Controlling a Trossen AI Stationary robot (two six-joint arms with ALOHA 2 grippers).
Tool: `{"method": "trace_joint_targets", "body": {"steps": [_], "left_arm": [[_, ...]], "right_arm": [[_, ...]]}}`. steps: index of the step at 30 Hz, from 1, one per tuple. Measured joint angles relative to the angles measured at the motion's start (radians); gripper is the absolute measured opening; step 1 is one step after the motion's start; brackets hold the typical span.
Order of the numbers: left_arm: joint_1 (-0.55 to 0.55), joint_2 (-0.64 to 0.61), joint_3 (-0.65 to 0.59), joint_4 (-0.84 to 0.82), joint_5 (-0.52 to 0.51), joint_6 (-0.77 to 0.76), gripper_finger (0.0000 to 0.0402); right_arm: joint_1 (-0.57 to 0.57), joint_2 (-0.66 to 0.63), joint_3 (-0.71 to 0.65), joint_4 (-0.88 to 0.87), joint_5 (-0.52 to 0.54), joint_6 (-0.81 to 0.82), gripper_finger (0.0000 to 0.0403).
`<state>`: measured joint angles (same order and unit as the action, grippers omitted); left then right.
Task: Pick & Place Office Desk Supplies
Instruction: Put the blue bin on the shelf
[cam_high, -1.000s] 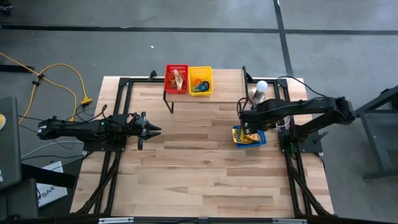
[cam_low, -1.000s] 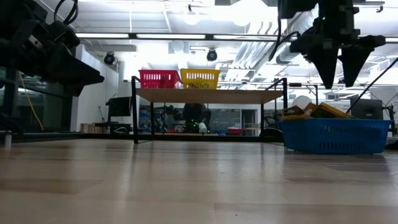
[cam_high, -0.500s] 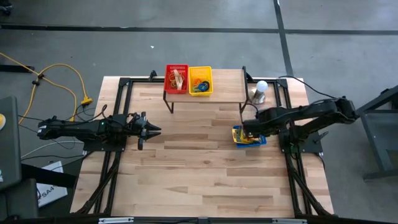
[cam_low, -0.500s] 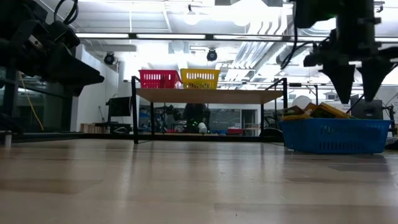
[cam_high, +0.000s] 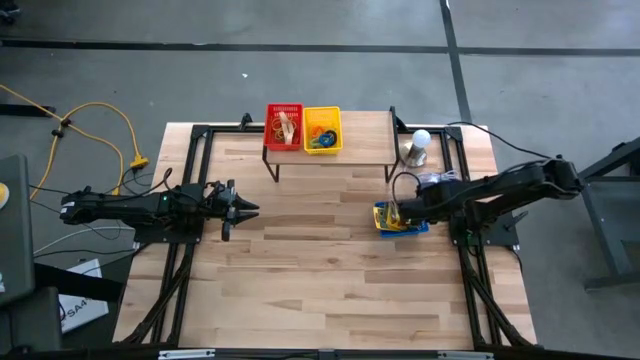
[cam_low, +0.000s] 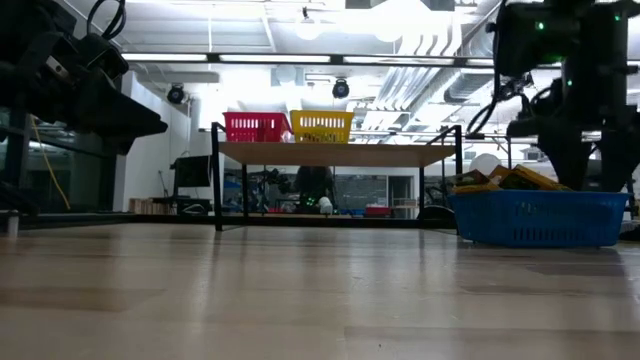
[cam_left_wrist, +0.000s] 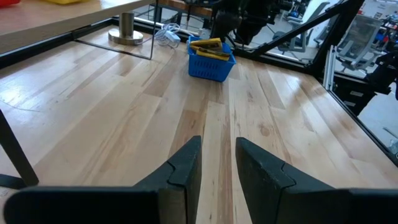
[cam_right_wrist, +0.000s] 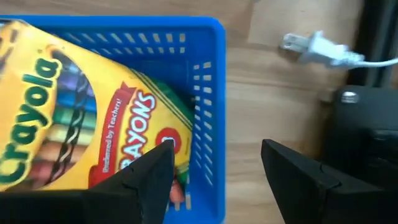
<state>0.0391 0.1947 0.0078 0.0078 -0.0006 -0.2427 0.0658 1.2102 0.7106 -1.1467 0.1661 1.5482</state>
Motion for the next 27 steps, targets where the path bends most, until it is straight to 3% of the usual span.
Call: {"method": "trace_joint_targets", "body": {"steps": [8,13,27], "left_arm": [[0.0,0.0,0.0,0.0,0.0,0.0,0.0095],[0.0,0.0,0.0,0.0,0.0,0.0,0.0095],[0.0,0.0,0.0,0.0,0.0,0.0,0.0095]], "right_arm": [[0.0,-0.002,-0.128,0.173,0.01,0.0,0.0231],[0.0,-0.001,-0.144,0.187,0.053,0.0,0.0227],[-0.065,0.001,-0.146,0.217,0.097,-0.047,0.0153]]}}
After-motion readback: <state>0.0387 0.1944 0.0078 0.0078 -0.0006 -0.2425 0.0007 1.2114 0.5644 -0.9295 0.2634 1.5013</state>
